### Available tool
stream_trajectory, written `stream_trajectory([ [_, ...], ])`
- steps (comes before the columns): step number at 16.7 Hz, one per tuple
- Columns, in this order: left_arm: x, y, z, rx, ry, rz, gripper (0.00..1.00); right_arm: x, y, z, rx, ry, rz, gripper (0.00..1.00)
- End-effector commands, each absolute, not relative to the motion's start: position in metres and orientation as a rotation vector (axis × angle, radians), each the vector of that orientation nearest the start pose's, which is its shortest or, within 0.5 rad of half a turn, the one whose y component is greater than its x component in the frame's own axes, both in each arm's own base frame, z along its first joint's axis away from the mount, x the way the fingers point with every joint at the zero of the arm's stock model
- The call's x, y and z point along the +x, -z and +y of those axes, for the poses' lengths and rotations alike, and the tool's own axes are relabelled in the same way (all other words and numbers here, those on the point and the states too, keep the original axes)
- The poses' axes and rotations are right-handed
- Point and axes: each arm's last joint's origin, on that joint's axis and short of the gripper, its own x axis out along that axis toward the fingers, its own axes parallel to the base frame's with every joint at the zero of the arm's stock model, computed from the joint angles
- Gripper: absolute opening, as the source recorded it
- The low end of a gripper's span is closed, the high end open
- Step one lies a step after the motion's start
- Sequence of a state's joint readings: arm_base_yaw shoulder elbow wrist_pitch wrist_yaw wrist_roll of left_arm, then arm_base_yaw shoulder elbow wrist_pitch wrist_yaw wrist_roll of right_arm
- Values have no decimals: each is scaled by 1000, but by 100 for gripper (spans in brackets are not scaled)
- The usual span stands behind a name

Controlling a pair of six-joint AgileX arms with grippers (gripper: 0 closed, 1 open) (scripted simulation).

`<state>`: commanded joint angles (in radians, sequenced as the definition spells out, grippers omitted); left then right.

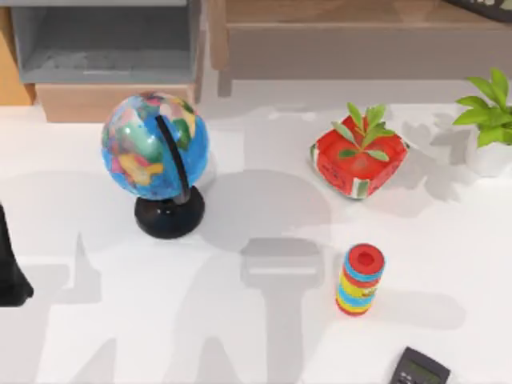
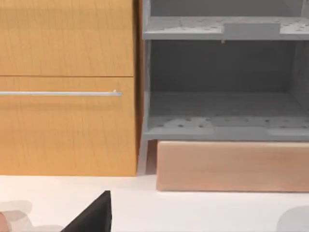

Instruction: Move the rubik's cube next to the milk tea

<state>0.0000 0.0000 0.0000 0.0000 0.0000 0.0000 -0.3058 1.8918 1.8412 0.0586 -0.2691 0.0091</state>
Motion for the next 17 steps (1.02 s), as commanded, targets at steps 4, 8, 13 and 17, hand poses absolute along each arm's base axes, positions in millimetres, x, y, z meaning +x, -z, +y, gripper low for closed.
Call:
stream_trajectory([
  [4,106,-160,-1,0,0,0,100,390,-422,-123,-39,90,83,0],
  [8,106,-160,-1,0,0,0,100,324,-422,-119,-54,177,299,0],
  [13,106,-160,-1,0,0,0,100,252,-396,-111,-63,251,570,0],
  [17,106,-160,-1,0,0,0,100,214,-336,-108,-60,246,874,0],
])
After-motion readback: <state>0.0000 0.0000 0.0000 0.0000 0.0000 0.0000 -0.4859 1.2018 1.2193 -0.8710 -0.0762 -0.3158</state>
